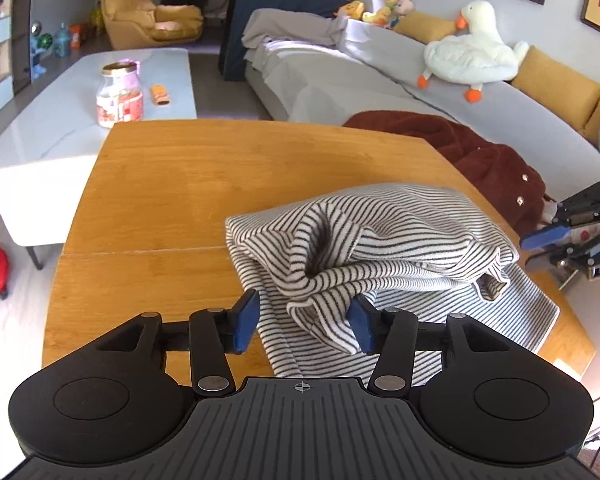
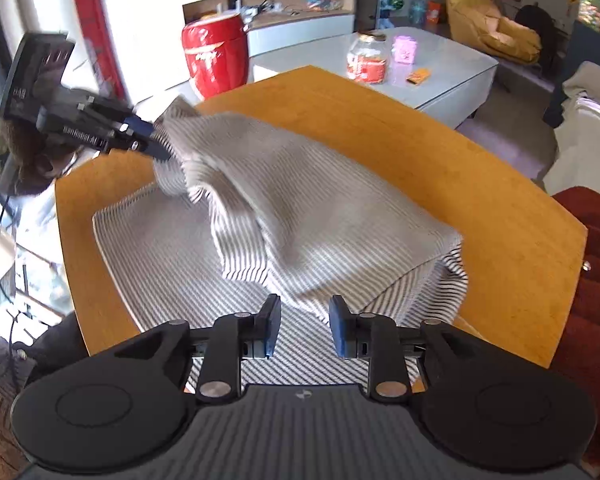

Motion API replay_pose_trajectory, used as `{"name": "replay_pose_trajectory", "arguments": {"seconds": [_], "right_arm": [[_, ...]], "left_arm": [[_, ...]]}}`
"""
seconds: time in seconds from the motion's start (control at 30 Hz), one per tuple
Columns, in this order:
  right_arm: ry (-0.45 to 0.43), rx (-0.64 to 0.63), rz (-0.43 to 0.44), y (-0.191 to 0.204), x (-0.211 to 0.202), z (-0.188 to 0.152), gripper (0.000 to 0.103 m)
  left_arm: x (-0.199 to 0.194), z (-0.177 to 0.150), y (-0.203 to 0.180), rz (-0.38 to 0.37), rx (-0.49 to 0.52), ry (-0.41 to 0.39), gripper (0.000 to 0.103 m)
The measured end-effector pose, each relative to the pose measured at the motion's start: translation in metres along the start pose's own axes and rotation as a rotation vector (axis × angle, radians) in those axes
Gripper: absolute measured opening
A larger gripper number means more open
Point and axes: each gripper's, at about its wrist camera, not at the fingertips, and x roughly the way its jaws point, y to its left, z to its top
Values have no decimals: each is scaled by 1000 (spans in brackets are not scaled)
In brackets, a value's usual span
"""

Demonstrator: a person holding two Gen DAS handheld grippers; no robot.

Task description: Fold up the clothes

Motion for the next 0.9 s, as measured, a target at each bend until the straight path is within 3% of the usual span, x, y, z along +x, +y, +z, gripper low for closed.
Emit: {"name": "replay_pose_trajectory", "arguments": {"seconds": [0.07,0.1,0.17,0.47,0.53,0.57,0.6,0.73,0.8,0.9], "right_arm": [[-24,-47,-17,11,8,9,37],[-30,-91,-24,20,17,14,54],[-42,-180,-39,38,34,24,67],[-95,-579,-102,122,111,69,70],[-107,-668,-116,140,128,79,57],[-105,-673,-114,142,133,86,32],[-95,-629,-100,135,134,93,23],[-158,-398,-91,90,109,126,16],[-236,-306,-149,71,91,138,15],[-333,-329,-265,75,82,133,16]], "left_arm": [[0,-2,0,-4,-3,3,53],[0,-3,0,-2,0,1,53],[-1,-2,2,-2,-19,-9,54],[-9,7,8,-20,-64,-61,55],[-16,6,13,-24,-83,-79,59],[-21,5,16,-25,-98,-92,61],[-27,5,20,-25,-114,-105,65],[-45,2,38,-44,-181,-147,74],[-47,3,47,-60,-207,-155,76],[-43,5,55,-74,-230,-167,79]]}}
